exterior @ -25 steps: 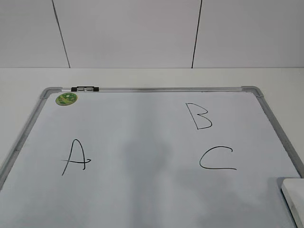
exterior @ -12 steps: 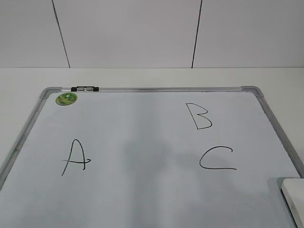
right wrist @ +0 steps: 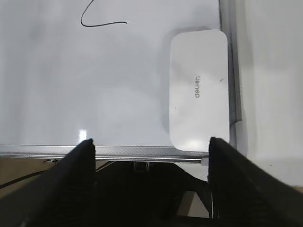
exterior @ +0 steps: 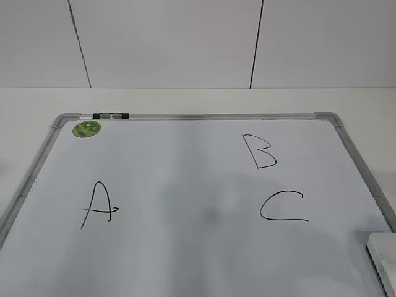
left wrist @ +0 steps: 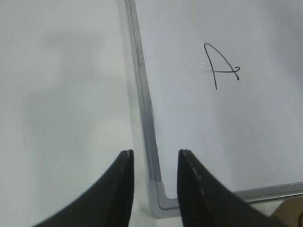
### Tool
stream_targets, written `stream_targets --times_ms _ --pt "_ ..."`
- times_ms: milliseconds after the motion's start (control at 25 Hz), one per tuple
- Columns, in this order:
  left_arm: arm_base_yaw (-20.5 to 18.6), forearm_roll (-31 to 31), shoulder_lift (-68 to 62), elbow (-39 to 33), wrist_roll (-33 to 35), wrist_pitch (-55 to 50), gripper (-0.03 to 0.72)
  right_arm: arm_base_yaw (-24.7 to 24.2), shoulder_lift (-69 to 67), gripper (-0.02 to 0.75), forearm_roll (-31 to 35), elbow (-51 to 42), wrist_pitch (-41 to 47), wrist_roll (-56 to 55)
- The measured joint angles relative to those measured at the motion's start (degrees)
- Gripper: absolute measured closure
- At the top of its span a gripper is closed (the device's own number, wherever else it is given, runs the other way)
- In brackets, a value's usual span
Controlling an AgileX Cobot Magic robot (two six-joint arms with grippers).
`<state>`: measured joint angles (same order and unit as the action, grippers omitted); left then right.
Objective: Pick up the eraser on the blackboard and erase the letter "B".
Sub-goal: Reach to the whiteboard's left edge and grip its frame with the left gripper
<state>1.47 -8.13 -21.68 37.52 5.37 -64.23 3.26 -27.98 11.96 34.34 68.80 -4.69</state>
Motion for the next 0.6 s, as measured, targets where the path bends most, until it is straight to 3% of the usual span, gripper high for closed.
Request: stream_targets --times_ms 600 --pt "0.00 -0.69 -46.97 16.84 -1.58 -0.39 0.451 0.00 -15.74 0.169 0.10 6.81 2.53 0.00"
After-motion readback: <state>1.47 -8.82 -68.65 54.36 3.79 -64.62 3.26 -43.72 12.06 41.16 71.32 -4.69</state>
